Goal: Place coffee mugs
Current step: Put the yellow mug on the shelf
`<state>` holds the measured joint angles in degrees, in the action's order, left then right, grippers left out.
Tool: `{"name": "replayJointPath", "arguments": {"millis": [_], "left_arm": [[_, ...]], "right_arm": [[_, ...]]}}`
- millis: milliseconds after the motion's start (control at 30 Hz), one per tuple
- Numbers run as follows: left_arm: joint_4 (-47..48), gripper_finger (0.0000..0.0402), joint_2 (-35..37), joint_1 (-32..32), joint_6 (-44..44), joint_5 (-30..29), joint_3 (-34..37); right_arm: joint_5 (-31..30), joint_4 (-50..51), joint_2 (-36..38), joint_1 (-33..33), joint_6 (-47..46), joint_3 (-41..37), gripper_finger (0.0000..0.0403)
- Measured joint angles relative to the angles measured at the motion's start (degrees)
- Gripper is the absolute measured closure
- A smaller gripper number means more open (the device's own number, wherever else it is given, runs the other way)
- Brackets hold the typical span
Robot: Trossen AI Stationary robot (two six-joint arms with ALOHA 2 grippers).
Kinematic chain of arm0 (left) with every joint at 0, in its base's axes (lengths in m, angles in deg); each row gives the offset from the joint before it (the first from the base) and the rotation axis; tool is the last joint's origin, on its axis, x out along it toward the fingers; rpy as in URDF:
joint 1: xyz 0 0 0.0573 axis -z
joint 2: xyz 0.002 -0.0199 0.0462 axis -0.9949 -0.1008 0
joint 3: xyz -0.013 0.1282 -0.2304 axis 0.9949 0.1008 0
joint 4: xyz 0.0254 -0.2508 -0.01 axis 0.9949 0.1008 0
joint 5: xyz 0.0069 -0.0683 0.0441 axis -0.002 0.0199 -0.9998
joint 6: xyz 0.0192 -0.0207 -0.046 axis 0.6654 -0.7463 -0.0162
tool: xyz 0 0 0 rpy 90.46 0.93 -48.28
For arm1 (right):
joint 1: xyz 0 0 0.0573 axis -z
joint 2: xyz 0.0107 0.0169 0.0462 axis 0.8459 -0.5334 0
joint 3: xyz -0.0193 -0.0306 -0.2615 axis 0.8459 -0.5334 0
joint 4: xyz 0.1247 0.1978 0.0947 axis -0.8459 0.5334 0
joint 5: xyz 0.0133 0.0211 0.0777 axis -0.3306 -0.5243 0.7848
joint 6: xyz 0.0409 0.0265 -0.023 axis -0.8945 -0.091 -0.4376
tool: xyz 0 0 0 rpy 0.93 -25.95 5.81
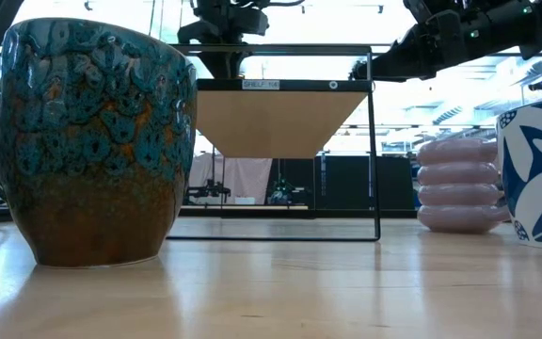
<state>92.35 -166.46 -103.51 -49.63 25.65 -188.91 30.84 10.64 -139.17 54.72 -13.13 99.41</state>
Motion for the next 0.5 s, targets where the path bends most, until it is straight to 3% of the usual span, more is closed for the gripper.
{"name": "replayJointPath", "arguments": {"millis": [200, 367, 500], "left_arm": [[-0.14, 0.0296, 0.0, 1.17, -0.06, -1.04, 0.0], [0.54, 0.0296, 0.0, 2.97, -0.04, -7.24, 0.0], [0.42, 0.0296, 0.35, 3.74, -0.49, -8.01, -0.02]], "right_arm": [[0.0, 0.0, 0.0, 0.0, 0.0, 0.0, 0.0174], [-0.02, 0.0, 0.0, 0.0, 0.13, 0.0, 0.0174], [-0.02, 0.02, 0.0, 0.0, 0.17, 0.0, 0.0174]]}}
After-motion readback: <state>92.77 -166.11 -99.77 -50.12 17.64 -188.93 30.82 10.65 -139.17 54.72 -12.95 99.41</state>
